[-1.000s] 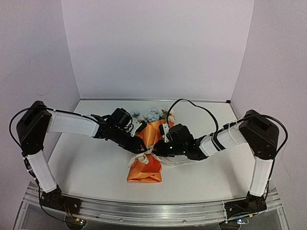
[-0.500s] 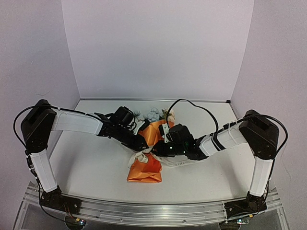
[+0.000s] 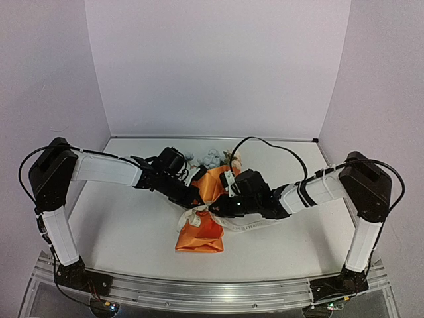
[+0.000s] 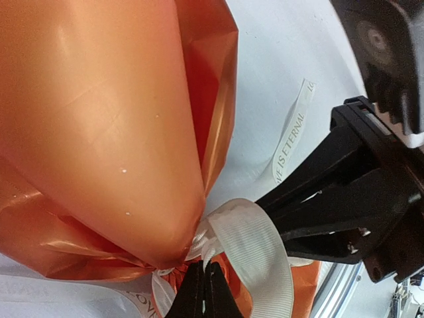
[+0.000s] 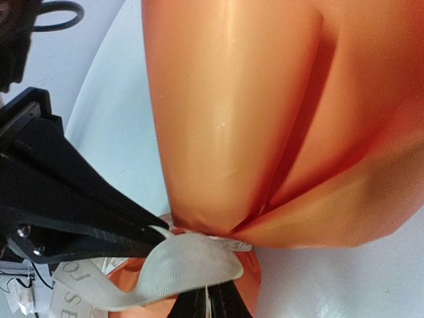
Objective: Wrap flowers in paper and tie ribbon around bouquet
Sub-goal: Tie the half-tied ribbon around the folded bouquet.
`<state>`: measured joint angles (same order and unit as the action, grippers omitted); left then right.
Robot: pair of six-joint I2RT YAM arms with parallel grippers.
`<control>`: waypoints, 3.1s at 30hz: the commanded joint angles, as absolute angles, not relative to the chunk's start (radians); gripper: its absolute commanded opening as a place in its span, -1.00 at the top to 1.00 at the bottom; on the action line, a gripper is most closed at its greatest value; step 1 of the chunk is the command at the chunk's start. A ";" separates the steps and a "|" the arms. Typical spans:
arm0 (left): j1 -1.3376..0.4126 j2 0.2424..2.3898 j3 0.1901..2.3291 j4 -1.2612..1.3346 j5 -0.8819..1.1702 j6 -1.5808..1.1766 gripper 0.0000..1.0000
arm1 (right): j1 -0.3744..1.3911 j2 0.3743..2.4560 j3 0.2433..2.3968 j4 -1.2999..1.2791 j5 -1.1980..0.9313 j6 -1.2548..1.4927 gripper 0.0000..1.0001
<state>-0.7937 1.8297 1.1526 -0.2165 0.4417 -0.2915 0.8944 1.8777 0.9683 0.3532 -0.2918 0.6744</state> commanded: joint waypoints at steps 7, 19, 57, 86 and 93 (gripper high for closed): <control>-0.795 1.820 1.212 -0.208 0.484 -0.476 1.00 | 0.891 1.722 0.955 0.168 -0.323 0.611 0.62; -0.795 1.836 1.233 -0.221 0.517 -0.575 0.99 | 0.920 1.571 0.963 -0.054 -0.408 0.396 0.18; -0.794 1.849 1.185 -0.180 0.554 -0.554 1.00 | 0.965 1.836 1.242 -0.152 -0.423 0.256 -0.08; -0.765 1.687 1.051 -0.105 0.377 -0.517 1.00 | 0.961 1.675 1.116 -0.304 -0.224 0.184 1.00; -0.753 1.650 1.002 -0.105 0.346 -0.509 1.00 | 0.946 1.684 1.129 -0.344 -0.168 0.190 1.00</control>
<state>-0.7658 1.7163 1.0348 -0.1356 0.3848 -0.5290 0.9584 1.7073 1.1198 -0.2959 -0.2340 0.2002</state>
